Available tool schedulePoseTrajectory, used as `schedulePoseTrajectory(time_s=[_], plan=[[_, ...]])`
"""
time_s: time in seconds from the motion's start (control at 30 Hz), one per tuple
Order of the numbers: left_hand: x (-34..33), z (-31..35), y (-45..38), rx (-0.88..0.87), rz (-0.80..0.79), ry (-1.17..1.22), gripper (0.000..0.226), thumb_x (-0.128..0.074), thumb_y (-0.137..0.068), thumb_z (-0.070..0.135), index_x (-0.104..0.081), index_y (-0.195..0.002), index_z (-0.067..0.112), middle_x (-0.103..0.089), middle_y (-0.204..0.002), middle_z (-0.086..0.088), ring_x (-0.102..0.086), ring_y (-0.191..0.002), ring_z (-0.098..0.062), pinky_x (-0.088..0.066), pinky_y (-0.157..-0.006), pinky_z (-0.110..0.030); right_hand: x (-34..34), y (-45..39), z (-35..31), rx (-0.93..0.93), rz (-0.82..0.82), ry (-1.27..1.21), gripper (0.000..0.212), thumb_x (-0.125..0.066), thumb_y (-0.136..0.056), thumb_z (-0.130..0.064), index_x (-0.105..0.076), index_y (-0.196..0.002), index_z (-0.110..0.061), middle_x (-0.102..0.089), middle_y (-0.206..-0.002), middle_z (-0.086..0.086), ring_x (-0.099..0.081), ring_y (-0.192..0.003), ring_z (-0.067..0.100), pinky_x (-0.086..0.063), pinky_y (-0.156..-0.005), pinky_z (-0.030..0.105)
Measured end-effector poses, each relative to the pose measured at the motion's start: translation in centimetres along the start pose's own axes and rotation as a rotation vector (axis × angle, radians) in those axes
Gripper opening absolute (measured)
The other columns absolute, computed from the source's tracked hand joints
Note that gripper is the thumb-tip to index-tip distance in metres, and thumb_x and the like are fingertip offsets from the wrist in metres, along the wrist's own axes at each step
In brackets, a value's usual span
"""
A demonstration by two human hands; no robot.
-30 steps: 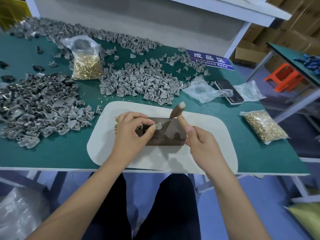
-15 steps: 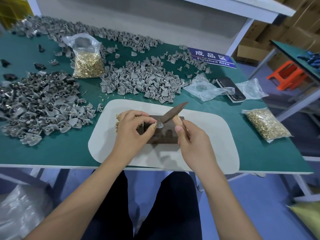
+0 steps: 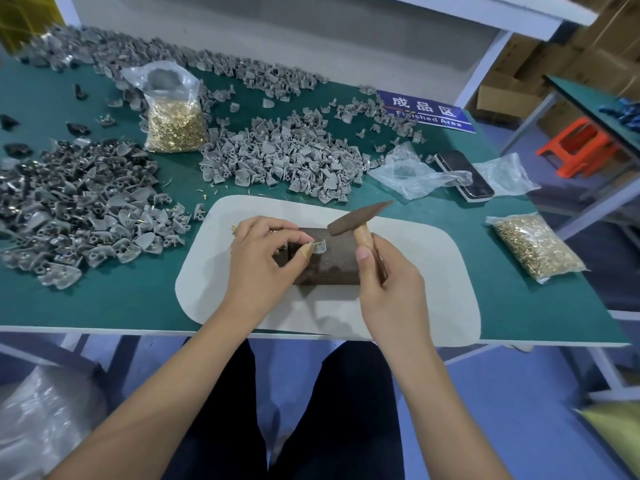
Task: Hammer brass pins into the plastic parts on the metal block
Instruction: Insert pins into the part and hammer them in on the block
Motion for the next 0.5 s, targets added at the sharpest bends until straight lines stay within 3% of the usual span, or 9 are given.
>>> schedulePoseTrajectory(time_s=[0.17, 0.3, 0.4, 0.5], plan=[[0.19, 0.11, -0.07, -0.009, 0.007, -0.004, 0.008, -0.080, -0.085, 0.025, -0.080, -0.093, 0.029, -0.068, -0.100, 0.010, -0.050, -0.112, -0.017, -0.043, -0.100, -0.038, -0.31, 0.05, 0.04, 0.019, -0.077, 0.029, 0.021, -0.050, -0.106, -0.031, -0.055, -0.086, -0.029, -0.047, -0.064, -0.008, -0.041, -0.064, 0.015, -0.038, -0.060, 0.037], [0.16, 0.06, -0.13, -0.005, 0.001, -0.012, 0.009, -0.080, -0.085, 0.026, -0.080, -0.093, 0.030, -0.067, -0.100, 0.011, -0.050, -0.111, -0.017, -0.043, -0.101, -0.039, -0.11, 0.30, -0.02, 0.008, 0.004, 0.026, 0.014, -0.049, -0.106, -0.035, -0.061, -0.101, -0.029, -0.054, -0.068, -0.012, -0.048, -0.064, 0.014, -0.041, -0.058, 0.036], [0.13, 0.03, -0.06, 0.001, 0.000, 0.000, 0.008, -0.079, -0.086, 0.028, -0.080, -0.093, 0.030, -0.065, -0.101, 0.010, -0.049, -0.112, -0.016, -0.043, -0.100, -0.041, -0.27, 0.30, -0.21, 0.043, -0.071, 0.090, 0.015, -0.050, -0.106, -0.035, -0.057, -0.093, -0.032, -0.052, -0.065, -0.011, -0.047, -0.064, 0.015, -0.042, -0.059, 0.038], [0.08, -0.06, 0.00, 0.010, 0.000, 0.005, 0.008, -0.081, -0.085, 0.028, -0.080, -0.093, 0.029, -0.064, -0.101, 0.007, -0.049, -0.112, -0.016, -0.043, -0.100, -0.042, 0.20, 0.13, -0.16, 0.040, 0.003, 0.099, 0.013, -0.049, -0.106, -0.035, -0.060, -0.101, -0.030, -0.048, -0.062, -0.009, -0.045, -0.061, 0.016, -0.043, -0.059, 0.039]])
Point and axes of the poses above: each hand's wrist, its own y-axis away from the middle knuckle, its own x-axis out of the back of the hand, z = x × y, the point moved 3 cm from there along -y, towards the middle knuckle
